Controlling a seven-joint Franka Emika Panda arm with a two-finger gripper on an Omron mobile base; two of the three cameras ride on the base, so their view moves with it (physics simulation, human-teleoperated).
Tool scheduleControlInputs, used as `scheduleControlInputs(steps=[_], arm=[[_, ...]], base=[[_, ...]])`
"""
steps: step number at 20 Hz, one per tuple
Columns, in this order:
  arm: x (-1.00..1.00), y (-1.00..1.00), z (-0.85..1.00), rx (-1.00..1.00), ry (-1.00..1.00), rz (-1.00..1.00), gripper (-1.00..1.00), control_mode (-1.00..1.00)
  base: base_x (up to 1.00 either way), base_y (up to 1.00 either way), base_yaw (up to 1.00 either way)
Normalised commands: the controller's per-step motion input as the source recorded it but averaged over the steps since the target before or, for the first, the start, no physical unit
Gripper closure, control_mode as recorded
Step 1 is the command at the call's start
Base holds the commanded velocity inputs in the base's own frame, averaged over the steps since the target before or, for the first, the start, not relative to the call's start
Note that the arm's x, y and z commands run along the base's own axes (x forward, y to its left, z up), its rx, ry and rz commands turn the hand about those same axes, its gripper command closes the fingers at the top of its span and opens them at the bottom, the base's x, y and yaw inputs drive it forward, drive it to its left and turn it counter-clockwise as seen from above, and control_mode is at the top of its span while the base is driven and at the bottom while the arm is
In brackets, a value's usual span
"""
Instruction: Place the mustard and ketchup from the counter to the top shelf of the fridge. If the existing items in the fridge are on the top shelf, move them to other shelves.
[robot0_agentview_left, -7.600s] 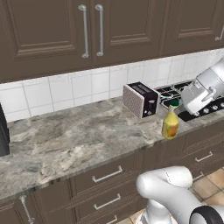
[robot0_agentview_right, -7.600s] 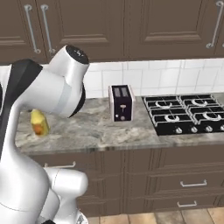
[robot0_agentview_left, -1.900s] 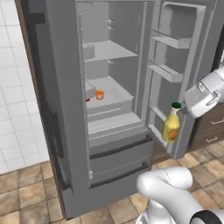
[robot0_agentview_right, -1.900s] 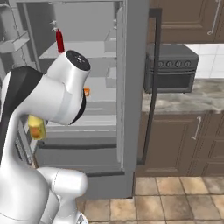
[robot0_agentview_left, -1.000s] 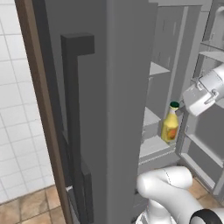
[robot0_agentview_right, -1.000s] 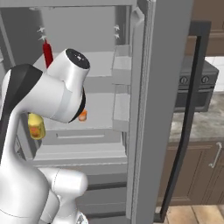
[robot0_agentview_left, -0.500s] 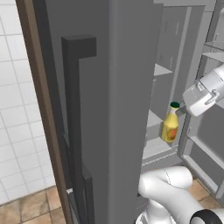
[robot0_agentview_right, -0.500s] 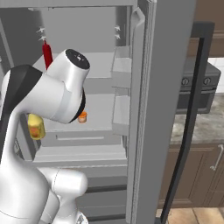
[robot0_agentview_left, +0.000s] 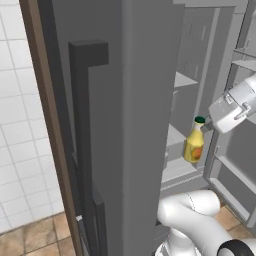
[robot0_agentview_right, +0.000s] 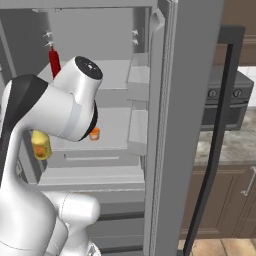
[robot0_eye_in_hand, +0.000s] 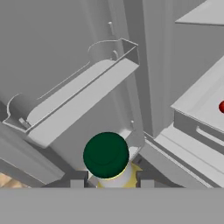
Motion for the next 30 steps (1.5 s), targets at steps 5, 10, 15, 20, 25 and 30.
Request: scheduleControlInputs(steps=[5, 10, 15, 20, 25, 30], arm=[[0.0, 0.0, 0.0, 0.0, 0.0, 0.0, 1.0, 1.0], [0.23, 0.0, 0.29, 0.01, -0.1, -0.07, 1.0, -1.0], [0.38, 0.0, 0.43, 0.0, -0.26, -0.19, 1.0, -1.0], [0.45, 0.0, 0.44, 0.03, -0.23, -0.28, 1.0, -1.0], [0.49, 0.0, 0.46, 0.12, -0.11, -0.31, 1.0, -1.0], [0.46, 0.0, 0.31, 0.12, -0.01, -0.22, 1.0, -1.0]], base=[[0.45, 0.0, 0.0], [0.07, 0.0, 0.0], [0.0, 0.0, 0.0], [0.0, 0.0, 0.0], [0.0, 0.0, 0.0], [0.0, 0.0, 0.0]])
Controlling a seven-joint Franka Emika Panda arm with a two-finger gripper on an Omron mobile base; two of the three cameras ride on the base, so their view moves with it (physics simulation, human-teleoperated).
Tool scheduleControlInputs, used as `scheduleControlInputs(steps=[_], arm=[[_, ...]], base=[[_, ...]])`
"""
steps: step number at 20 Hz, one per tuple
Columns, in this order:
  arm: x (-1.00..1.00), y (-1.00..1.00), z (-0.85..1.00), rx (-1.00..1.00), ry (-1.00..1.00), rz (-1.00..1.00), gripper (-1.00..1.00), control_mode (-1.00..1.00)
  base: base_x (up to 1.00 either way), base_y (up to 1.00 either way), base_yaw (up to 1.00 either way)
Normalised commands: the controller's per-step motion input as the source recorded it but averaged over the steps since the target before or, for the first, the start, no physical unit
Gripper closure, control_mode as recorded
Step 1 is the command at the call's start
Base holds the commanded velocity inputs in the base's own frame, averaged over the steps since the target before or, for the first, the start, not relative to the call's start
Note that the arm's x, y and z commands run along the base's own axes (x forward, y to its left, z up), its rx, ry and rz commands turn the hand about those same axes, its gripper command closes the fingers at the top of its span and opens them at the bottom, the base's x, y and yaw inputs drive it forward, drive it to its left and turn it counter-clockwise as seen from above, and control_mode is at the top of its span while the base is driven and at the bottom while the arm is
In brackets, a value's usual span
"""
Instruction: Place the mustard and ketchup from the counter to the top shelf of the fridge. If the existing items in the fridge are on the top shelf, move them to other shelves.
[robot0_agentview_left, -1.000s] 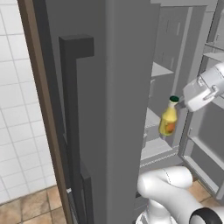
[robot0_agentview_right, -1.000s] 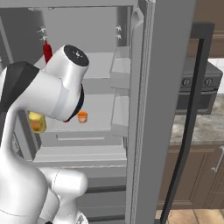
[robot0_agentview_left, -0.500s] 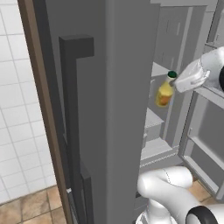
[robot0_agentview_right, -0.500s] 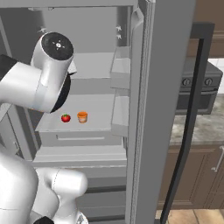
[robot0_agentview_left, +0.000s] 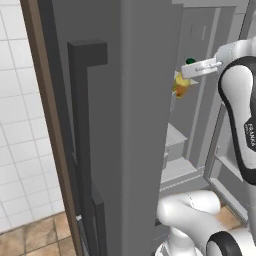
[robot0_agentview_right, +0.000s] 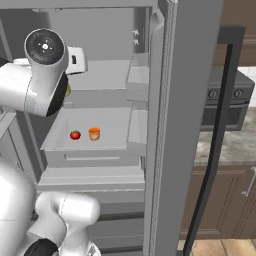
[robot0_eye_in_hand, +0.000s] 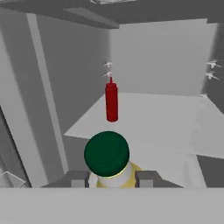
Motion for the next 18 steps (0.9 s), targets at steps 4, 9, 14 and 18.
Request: scheduleControlInputs(steps=[4, 9, 14, 18], arm=[[0.49, 0.0, 0.21, 0.06, 0.0, -0.14, 1.0, -1.0], [0.5, 0.0, 0.09, 0.0, -0.01, -0.07, 1.0, -1.0], [0.49, 0.0, 0.0, 0.0, 0.06, -0.01, 1.0, -1.0], [0.49, 0.0, 0.0, 0.0, 0.05, 0.0, 1.0, -1.0]], base=[[0.0, 0.0, 0.0], [0.0, 0.0, 0.0], [0.0, 0.0, 0.0], [0.0, 0.0, 0.0]])
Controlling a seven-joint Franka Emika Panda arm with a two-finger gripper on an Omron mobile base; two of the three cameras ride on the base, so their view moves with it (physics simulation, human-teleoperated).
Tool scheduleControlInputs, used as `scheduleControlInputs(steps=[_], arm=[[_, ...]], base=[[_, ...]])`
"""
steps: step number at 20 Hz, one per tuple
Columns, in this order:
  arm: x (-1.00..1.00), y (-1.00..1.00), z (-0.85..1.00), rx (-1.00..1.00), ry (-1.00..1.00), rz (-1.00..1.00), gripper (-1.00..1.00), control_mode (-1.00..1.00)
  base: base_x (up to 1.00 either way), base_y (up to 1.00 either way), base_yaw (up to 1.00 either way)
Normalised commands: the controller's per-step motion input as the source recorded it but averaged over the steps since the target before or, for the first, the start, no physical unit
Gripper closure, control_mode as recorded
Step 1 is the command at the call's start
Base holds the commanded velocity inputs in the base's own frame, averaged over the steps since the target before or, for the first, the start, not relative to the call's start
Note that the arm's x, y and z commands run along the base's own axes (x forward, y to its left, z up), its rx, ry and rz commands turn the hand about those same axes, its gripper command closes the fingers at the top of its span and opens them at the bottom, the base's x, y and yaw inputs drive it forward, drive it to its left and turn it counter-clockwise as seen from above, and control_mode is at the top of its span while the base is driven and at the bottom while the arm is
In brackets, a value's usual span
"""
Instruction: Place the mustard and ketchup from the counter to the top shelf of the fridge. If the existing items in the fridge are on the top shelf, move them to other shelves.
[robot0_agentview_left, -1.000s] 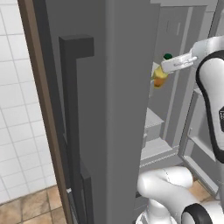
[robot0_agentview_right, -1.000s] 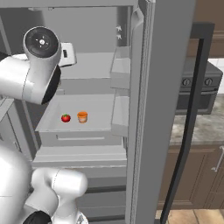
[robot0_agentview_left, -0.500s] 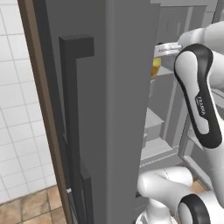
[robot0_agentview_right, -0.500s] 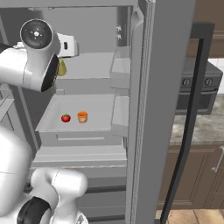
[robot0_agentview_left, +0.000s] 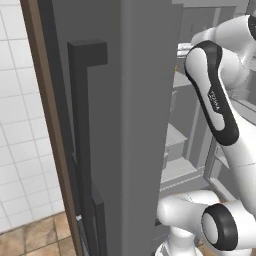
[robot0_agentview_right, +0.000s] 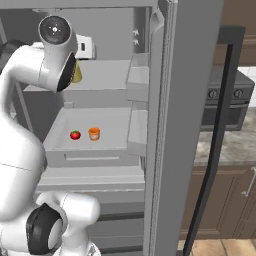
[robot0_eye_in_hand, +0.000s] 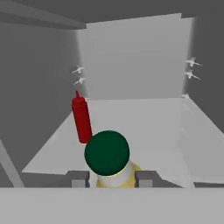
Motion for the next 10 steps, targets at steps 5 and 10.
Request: scheduleControlInputs(steps=[5, 10], arm=[[0.42, 0.0, -0.08, 0.0, 0.06, 0.0, 1.0, -1.0], [0.33, 0.02, -0.27, 0.0, 0.05, 0.0, 1.0, -1.0]], base=[[0.0, 0.0, 0.0], [0.0, 0.0, 0.0]])
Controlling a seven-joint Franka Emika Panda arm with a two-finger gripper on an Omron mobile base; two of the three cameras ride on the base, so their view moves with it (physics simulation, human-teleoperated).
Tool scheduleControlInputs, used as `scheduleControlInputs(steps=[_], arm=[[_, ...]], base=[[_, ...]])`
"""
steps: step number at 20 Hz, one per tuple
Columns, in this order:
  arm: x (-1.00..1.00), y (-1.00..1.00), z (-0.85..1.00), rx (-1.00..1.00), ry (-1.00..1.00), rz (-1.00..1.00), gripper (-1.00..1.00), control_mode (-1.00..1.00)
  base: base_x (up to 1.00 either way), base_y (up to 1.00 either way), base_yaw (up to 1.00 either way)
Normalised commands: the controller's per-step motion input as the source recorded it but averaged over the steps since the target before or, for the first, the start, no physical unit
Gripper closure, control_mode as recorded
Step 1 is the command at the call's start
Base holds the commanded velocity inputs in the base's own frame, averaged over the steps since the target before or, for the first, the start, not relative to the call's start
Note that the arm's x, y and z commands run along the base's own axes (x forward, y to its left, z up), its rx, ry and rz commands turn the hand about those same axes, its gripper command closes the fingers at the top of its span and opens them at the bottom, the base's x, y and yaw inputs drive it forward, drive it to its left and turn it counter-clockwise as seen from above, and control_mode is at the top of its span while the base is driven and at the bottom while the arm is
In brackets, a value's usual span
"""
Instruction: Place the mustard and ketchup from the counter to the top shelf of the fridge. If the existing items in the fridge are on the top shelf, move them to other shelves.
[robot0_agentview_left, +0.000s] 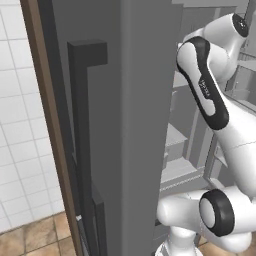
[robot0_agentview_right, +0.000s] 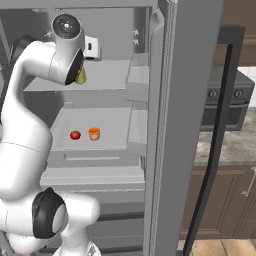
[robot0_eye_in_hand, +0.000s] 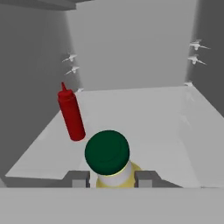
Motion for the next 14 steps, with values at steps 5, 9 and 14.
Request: scheduleControlInputs(steps=[5, 9, 14], arm=[[0.44, 0.05, -0.18, 0.0, 0.01, 0.0, 1.0, -1.0], [0.49, 0.04, -0.19, 0.0, 0.0, 0.0, 1.0, -1.0], [0.49, 0.0, -0.25, 0.0, 0.0, 0.0, 1.0, -1.0]], base=[[0.0, 0.0, 0.0], [0.0, 0.0, 0.0], [0.0, 0.0, 0.0]])
